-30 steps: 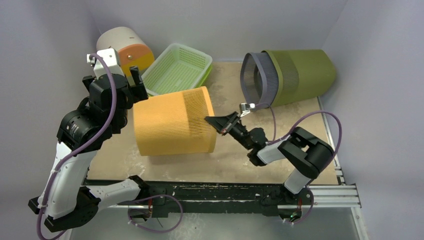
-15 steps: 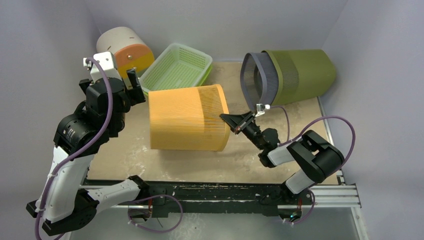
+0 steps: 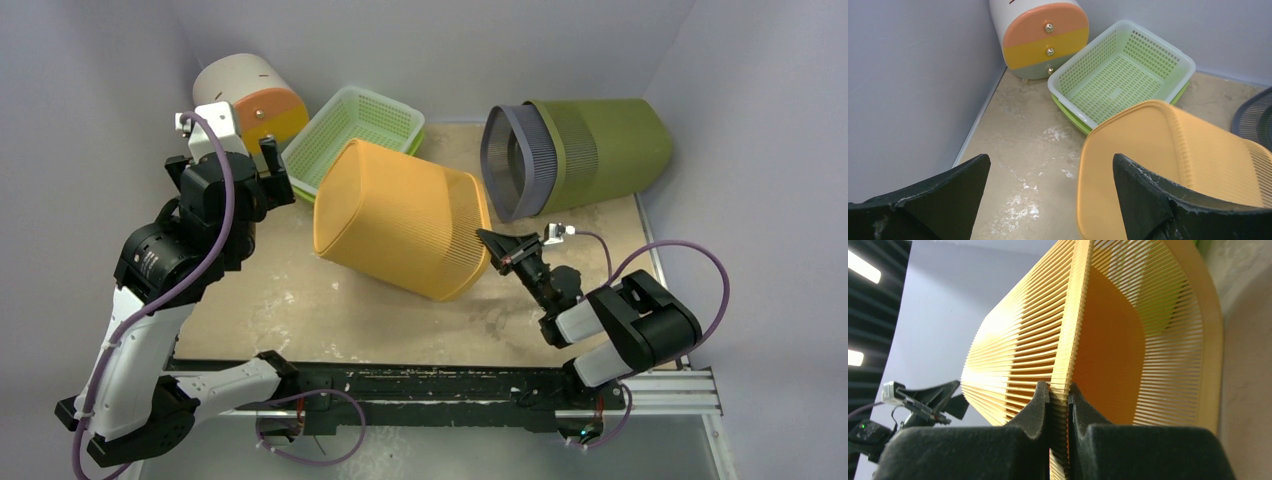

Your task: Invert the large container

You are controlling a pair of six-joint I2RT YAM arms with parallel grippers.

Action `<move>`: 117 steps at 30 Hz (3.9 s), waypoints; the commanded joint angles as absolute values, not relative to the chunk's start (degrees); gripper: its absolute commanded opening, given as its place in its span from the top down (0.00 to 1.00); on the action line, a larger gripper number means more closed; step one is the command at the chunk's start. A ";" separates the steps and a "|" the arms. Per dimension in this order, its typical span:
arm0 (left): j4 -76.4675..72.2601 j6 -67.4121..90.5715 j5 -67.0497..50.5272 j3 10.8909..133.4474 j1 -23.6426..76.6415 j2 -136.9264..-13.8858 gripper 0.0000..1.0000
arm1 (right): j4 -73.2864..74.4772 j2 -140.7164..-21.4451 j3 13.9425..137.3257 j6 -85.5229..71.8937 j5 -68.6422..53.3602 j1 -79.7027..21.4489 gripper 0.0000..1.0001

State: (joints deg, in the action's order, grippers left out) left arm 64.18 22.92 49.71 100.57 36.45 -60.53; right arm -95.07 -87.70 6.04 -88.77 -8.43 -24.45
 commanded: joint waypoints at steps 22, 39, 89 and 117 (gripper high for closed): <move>60.49 22.86 50.07 93.35 36.57 -58.07 0.11 | -115.50 -99.99 -1.27 -81.32 -5.54 -18.46 0.57; 61.07 23.28 48.22 95.34 36.56 -58.39 0.11 | -109.26 -91.46 7.68 -78.87 -10.76 -18.46 0.47; 60.04 22.72 44.95 97.46 36.53 -61.35 0.11 | -12.25 -73.09 48.79 -31.16 15.81 -43.45 0.09; 57.24 21.58 40.76 97.81 36.52 -60.89 0.10 | -21.90 -123.67 96.73 -33.99 0.44 -64.82 0.10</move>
